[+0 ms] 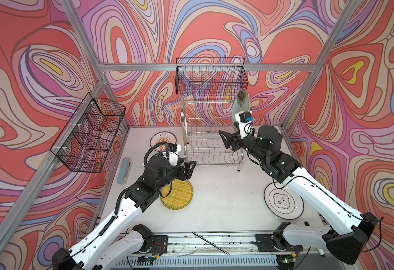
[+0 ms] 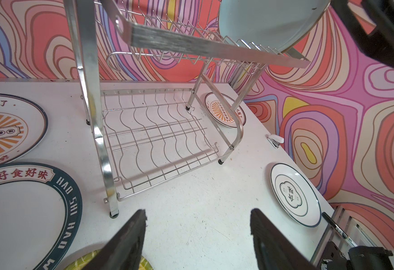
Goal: Load the plates into the dish rack
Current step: 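Open the right gripper and draw it back from the standing plate, then move the right gripper toward the yellow woven mat and lower it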
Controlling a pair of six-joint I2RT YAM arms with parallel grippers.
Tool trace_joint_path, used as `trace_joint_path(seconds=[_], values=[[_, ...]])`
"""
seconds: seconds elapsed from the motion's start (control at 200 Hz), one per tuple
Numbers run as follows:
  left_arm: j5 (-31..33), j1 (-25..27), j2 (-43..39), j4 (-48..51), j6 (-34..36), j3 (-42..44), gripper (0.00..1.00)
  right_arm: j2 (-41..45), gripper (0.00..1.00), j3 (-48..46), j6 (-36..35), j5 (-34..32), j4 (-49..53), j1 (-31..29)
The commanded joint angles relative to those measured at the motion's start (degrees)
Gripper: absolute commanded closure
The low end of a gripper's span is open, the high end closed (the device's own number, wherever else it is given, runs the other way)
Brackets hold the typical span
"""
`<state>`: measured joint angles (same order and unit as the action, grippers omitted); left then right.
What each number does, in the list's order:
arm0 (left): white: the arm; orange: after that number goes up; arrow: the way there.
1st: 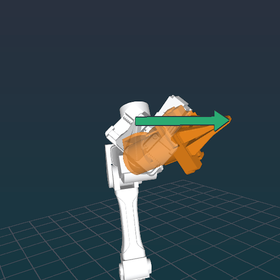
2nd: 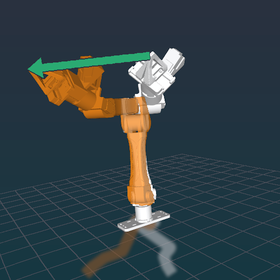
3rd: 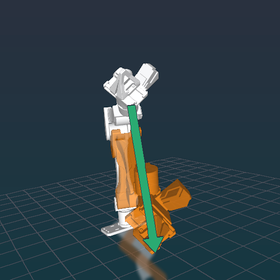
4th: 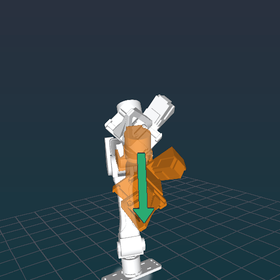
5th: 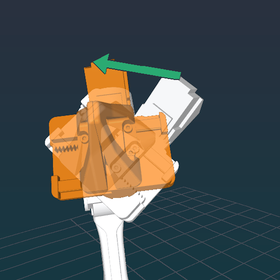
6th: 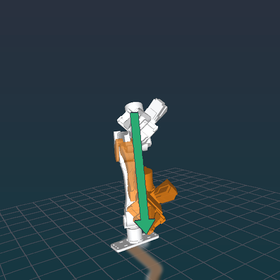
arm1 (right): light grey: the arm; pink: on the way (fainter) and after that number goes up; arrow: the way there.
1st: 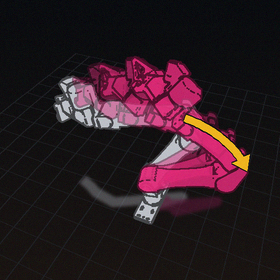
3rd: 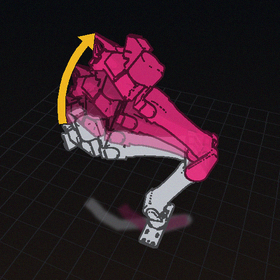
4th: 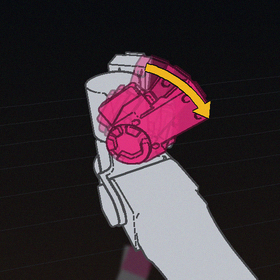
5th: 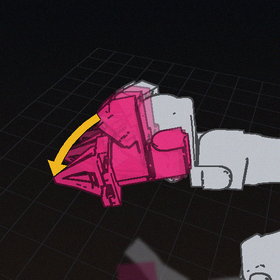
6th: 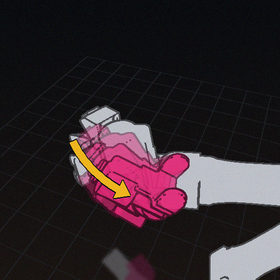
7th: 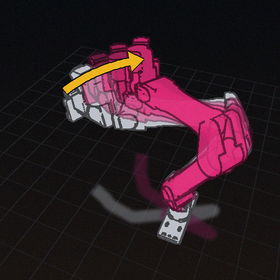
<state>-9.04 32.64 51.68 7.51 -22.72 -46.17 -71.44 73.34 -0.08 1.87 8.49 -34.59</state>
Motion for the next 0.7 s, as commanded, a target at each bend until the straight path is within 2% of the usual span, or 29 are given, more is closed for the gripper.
trace_joint_path(seconds=[0.0, 0.265, 0.476, 0.696], values=[[1.2, 0.2, -0.1, 0.9, 0.1, -0.1, 0.27, 0.6, 0.15, -1.8, 1.9, 6.8, -0.7, -0.3], [3.2, 0.2, 1.9, 5.8, 0.6, -2.6, 0.26, -0.9, 0.15, -6.1, 8.3, 18.4, -3.2, -0.2], [2.9, 0.2, 3.2, 10.1, -0.6, -2.9, 0.26, -1.1, 0.16, -12.8, 16.8, 27.7, -9.0, -0.4], [3.5, 0.1, 4.2, 14.3, -1.9, -4.2, 0.25, -1.3, 0.2, -17.7, 23.9, 25.9, -13.0, -4.4]])
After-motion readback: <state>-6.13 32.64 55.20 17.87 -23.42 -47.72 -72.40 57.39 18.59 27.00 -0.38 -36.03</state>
